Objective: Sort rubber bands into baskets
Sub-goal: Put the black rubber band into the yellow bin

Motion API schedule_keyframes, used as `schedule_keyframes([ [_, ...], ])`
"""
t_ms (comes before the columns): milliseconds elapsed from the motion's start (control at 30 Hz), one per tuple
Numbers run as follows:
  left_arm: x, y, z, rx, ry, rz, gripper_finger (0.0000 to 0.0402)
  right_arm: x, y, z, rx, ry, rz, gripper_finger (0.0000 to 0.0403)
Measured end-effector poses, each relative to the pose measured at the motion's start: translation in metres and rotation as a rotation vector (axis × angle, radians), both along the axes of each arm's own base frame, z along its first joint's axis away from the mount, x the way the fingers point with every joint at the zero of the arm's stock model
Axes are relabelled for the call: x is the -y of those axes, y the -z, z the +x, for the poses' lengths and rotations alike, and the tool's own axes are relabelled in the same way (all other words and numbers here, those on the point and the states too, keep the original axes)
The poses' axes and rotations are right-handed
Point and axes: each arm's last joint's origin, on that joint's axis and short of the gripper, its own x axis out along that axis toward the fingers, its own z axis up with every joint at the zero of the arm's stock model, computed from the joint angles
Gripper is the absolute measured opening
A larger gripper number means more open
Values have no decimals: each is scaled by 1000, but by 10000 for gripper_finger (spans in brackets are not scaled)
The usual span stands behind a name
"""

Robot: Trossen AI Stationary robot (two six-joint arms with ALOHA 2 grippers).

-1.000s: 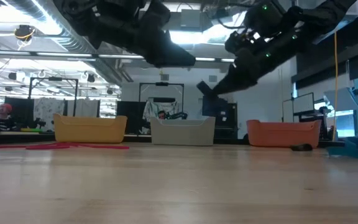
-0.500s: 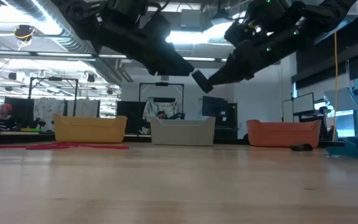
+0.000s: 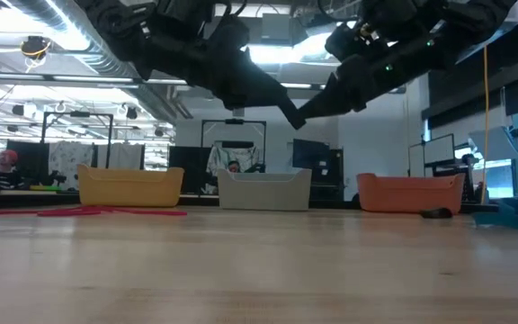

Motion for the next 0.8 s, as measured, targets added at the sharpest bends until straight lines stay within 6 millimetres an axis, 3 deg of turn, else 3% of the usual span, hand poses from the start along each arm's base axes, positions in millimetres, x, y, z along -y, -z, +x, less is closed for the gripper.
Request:
schedule_keyframes([
  [300,0,2,1,-8,12,29,185,-4,-2,1,26,-23,-4,1],
  [467,0,0,2,11,18,53,132,-4,-3,1,28,-28,-1,1],
  [633,0,1,2,7,33,102,53,-4,-3,2,43,-30,62,6],
  [700,0,1,2,5,38,116,18,-4,-4,2,55,-22,84,18],
  [800,0,1,2,5,39,120,12,-4,-5,2,67,-13,108,55],
])
